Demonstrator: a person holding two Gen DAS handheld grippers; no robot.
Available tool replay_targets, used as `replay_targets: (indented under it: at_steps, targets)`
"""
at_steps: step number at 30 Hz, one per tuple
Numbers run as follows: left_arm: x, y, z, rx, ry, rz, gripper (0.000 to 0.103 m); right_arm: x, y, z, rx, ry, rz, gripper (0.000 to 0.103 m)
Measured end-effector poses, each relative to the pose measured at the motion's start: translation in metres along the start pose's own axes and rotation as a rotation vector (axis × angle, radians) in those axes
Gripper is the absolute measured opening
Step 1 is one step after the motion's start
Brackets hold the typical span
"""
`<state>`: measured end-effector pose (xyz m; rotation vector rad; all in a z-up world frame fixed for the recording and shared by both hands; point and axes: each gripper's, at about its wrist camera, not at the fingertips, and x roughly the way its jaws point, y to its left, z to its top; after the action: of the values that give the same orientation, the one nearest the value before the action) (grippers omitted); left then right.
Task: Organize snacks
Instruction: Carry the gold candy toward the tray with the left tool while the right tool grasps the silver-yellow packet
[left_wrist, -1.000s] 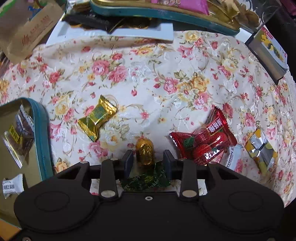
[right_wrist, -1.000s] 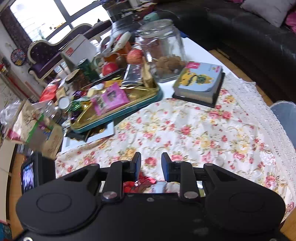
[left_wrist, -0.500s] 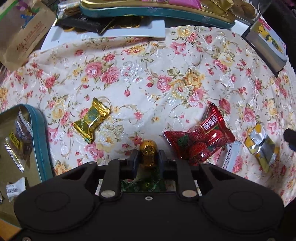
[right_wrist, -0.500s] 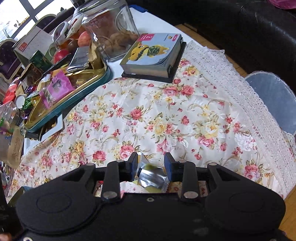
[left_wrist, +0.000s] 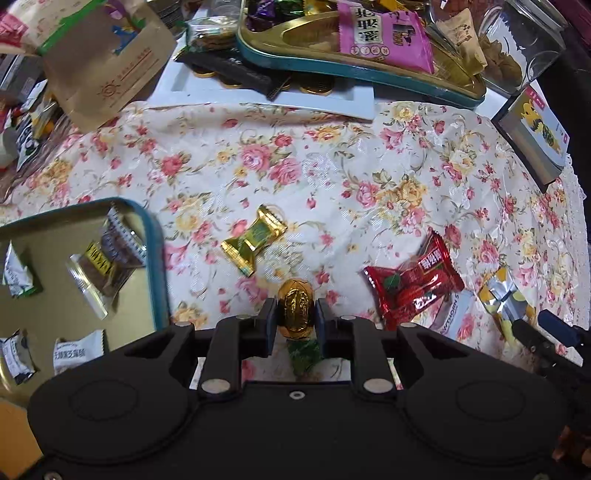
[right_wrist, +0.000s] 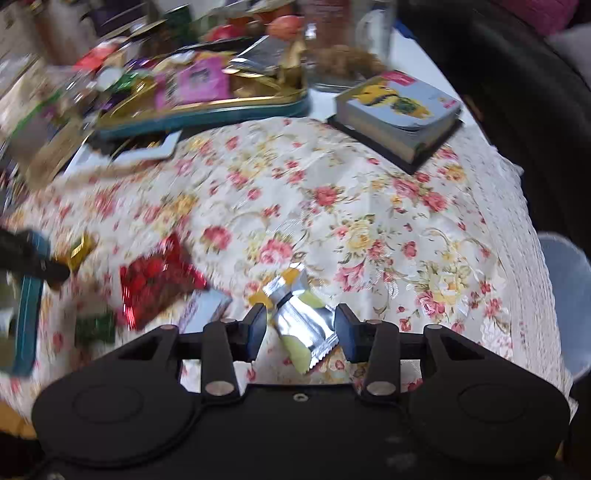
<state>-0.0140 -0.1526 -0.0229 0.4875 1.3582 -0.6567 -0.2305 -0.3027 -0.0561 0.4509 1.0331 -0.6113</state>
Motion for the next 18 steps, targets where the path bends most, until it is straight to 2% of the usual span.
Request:
replay_targets:
  at_steps: [5, 11, 18]
  targets:
    - [-0.007, 0.003, -0.006, 0.011, 0.004, 0.012, 0.028, 0.000, 0.004, -0.013, -0.127, -0.005, 0.020, 0.048]
    - [-0.012, 0.011, -0.007, 0.001, 0.027, 0.023, 0.028, 0.016, 0.007, -0.014, -0.152, 0.015, -0.023, 0.048]
    - [-0.028, 0.017, -0.005, -0.010, 0.006, 0.012, 0.028, 0.035, 0.024, -0.014, -0.262, 0.017, -0.129, 0.057]
